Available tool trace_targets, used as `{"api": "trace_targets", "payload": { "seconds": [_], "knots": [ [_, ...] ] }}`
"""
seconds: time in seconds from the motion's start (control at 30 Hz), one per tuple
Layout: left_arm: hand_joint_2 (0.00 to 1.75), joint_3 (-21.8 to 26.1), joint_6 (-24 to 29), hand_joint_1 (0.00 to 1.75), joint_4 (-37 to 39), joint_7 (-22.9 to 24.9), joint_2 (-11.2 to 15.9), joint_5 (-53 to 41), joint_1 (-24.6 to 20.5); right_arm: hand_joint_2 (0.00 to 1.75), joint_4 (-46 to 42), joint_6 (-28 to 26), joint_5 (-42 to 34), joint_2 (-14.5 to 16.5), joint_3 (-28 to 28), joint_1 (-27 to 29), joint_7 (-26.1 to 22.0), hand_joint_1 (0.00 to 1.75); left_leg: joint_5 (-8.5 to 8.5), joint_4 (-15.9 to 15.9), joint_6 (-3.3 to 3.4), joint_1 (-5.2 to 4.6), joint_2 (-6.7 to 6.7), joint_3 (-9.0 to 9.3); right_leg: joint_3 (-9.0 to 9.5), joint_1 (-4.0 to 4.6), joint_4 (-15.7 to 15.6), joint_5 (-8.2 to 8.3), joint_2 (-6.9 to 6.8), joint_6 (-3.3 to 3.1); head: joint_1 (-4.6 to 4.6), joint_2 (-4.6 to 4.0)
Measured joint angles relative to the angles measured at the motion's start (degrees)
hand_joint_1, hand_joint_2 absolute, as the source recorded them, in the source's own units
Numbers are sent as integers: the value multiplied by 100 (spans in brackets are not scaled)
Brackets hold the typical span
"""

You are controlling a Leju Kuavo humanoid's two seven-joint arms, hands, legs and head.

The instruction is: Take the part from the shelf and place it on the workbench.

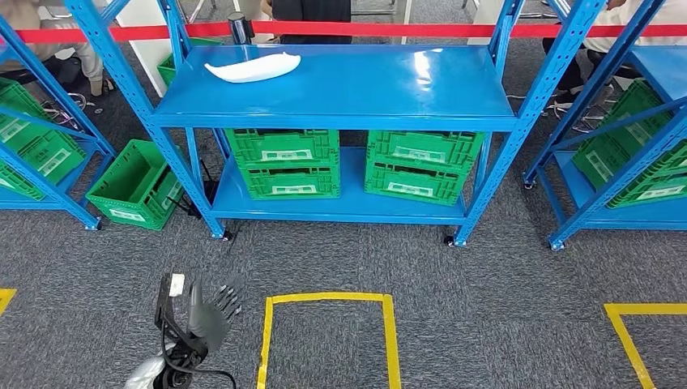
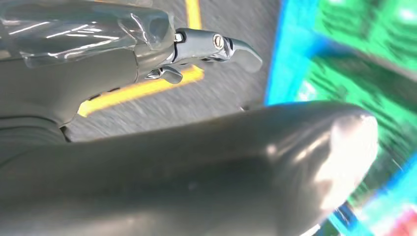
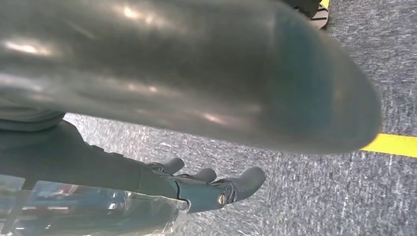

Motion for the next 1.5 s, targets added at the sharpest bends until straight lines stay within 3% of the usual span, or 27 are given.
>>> {"api": "trace_targets", "payload": {
  "seconds": [0.07,0.13,0.17,0.2,0.23,0.3,0.37,0.53,0.6,0.67,0.7,0.73,0.77,0.83,0.9,1.0,1.07,1.17,1.2,1.23,1.27,1.33,1.37,1.43,1.5],
  "knots": [
    [0,-74,-222,0,-281,-69,24,188,-32,0,-16,25,-105,-31,165,-55,-26,0,-248,393,-72,29,0,-175,1,-35,-11,18,3,-43,-10,0],
    [0,-162,-439,0,-543,-120,51,384,-66,0,-21,68,-185,-67,304,-101,-62,0,-610,1152,-147,70,1,-529,-5,-28,-9,20,3,-59,-17,0],
    [0,-210,-544,0,-667,-137,66,485,-74,0,-22,93,-216,-81,363,-116,-78,0,-715,1479,-167,87,1,-692,-6,-25,-8,19,3,-60,-17,0],
    [0,-258,-649,0,-791,-153,78,580,-75,0,-22,121,-243,-95,416,-129,-92,0,-717,1629,-173,99,1,-776,-5,-22,-7,18,4,-59,-17,0],
    [0,-306,-760,0,-927,-171,92,680,-78,0,-22,149,-269,-108,468,-142,-104,0,-610,1556,-165,105,1,-753,-2,-21,-7,18,7,-59,-17,0],
    [0,-408,-996,0,-1222,-213,125,881,-104,0,-26,213,-317,-127,557,-172,-127,0,-193,831,-104,100,0,-423,10,-18,-10,17,18,-56,-17,0],
    [0,-521,-1249,0,-1519,-260,161,1068,-160,0,-36,279,-361,-141,637,-206,-164,0,49,152,-26,67,1,-106,-2,5,-9,21,25,-40,-15,0],
    [0,-847,-1953,0,-2187,-379,229,1536,-266,0,-44,451,-459,-190,784,-234,-227,0,133,-141,116,31,5,-5,-88,14,69,-18,14,77,-9,0],
    [0,-978,-2225,0,-2392,-421,238,1713,-326,0,-44,510,-490,-215,834,-235,-256,0,186,-215,173,45,7,18,-355,11,600,-269,8,33,1,0],
    [0,-1084,-2446,0,-2526,-447,244,1853,-350,0,-44,560,-520,-238,864,-231,-284,0,191,-215,198,28,5,5,-734,6,1371,-555,8,3,4,0],
    [0,-1120,-2512,0,-2565,-452,246,1895,-349,0,-44,576,-530,-247,872,-227,-291,0,190,-212,198,21,4,3,-849,3,1596,-608,8,22,4,0],
    [0,-1151,-2554,0,-2597,-458,249,1921,-347,0,-44,586,-537,-257,880,-225,-293,0,188,-205,197,16,2,1,-862,-2,1609,-574,7,65,4,0],
    [0,-1176,-2582,0,-2627,-468,252,1942,-348,0,-44,593,-541,-270,889,-225,-295,0,182,-191,189,15,0,0,-749,-11,1371,-455,4,121,3,0],
    [0,-1221,-2657,0,-2701,-502,262,1976,-353,0,-44,614,-546,-293,908,-233,-302,0,150,-131,148,6,-4,-11,-344,-24,555,-150,-7,207,3,0],
    [0,-1273,-2756,0,-2795,-539,275,2015,-372,0,-44,632,-557,-303,927,-233,-312,0,107,-59,92,-18,-7,-44,-104,-22,75,6,-12,172,-3,0],
    [0,-1354,-2868,0,-2937,-565,285,2094,-413,0,-44,650,-590,-298,947,-218,-322,0,86,-16,26,-6,-6,-87,-94,-15,27,44,-2,58,-7,0],
    [0,-1416,-2914,0,-3025,-572,289,2145,-457,0,-44,661,-620,-293,950,-215,-337,0,-75,214,-40,21,-4,-201,-89,-45,14,62,2,7,-13,0],
    [0,-1516,-2943,0,-3099,-573,289,2173,-523,0,-44,664,-638,-294,951,-214,-355,0,-589,1273,-142,77,-2,-691,-98,-47,14,66,2,-27,-20,0],
    [0,-1545,-2945,0,-3106,-575,289,2177,-528,0,-44,666,-638,-293,951,-211,-359,0,-669,1564,-155,90,-2,-831,-100,-44,15,63,3,-30,-19,0],
    [0,-1571,-2949,0,-3116,-580,290,2183,-531,0,-44,670,-638,-293,951,-209,-363,0,-644,1660,-154,98,-2,-882,-98,-39,15,60,8,-32,-20,0],
    [0,-1594,-2954,0,-3131,-587,291,2193,-540,0,-44,675,-638,-292,951,-206,-369,0,-521,1529,-137,102,-2,-823,-93,-34,14,57,13,-35,-20,0],
    [0,-1629,-2963,0,-3180,-603,294,2212,-579,0,-45,689,-638,-279,952,-206,-381,0,-153,743,-41,82,-1,-438,-79,-26,9,54,24,-36,-20,0],
    [0,-1643,-2968,0,-3204,-610,296,2221,-605,0,-46,696,-639,-269,953,-207,-387,0,-48,367,20,59,9,-252,-78,-8,4,50,25,-24,-18,0],
    [0,-1668,-2978,0,-3247,-625,296,2234,-646,0,-50,708,-635,-250,954,-207,-391,0,-15,-28,117,1,25,-73,-75,-7,8,64,19,33,-17,0],
    [0,-1698,-2981,0,-3274,-636,297,2243,-661,0,-50,719,-626,-247,958,-201,-390,0,-30,-114,178,-22,26,-17,-68,-15,50,120,5,140,-19,0]
  ]
}}
